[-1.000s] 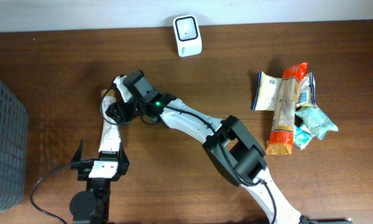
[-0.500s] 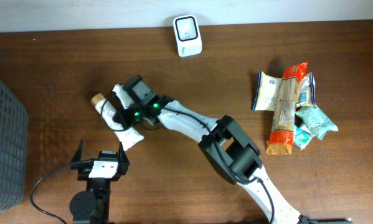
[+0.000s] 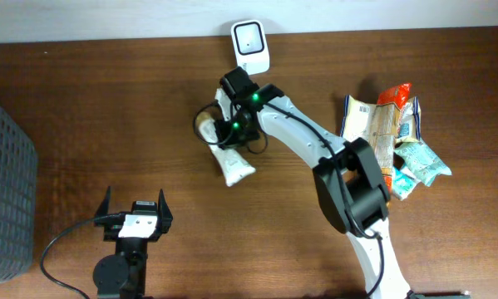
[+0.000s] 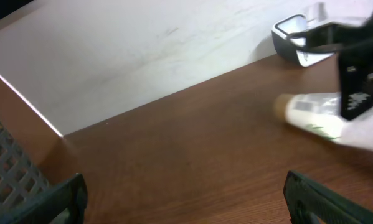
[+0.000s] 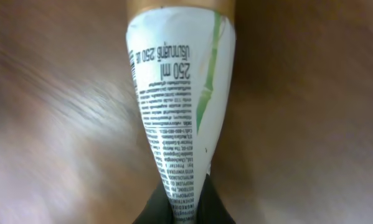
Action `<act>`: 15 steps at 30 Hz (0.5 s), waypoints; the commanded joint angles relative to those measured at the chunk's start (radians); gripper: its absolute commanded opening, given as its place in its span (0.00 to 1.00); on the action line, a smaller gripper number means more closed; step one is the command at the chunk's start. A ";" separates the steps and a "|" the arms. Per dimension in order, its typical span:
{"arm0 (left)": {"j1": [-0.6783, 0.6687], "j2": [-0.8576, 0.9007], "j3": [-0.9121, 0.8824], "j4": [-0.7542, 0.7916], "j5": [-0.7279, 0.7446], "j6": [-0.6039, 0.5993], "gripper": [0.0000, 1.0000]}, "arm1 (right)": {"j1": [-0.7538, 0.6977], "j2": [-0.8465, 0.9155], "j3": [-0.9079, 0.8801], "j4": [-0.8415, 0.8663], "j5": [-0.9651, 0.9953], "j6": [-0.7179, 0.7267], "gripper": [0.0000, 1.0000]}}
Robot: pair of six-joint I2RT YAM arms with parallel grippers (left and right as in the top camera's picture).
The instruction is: Scan the item barcode
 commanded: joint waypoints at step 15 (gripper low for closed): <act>0.005 -0.005 -0.005 -0.001 0.004 0.012 0.99 | -0.162 -0.079 0.023 -0.288 0.121 -0.296 0.39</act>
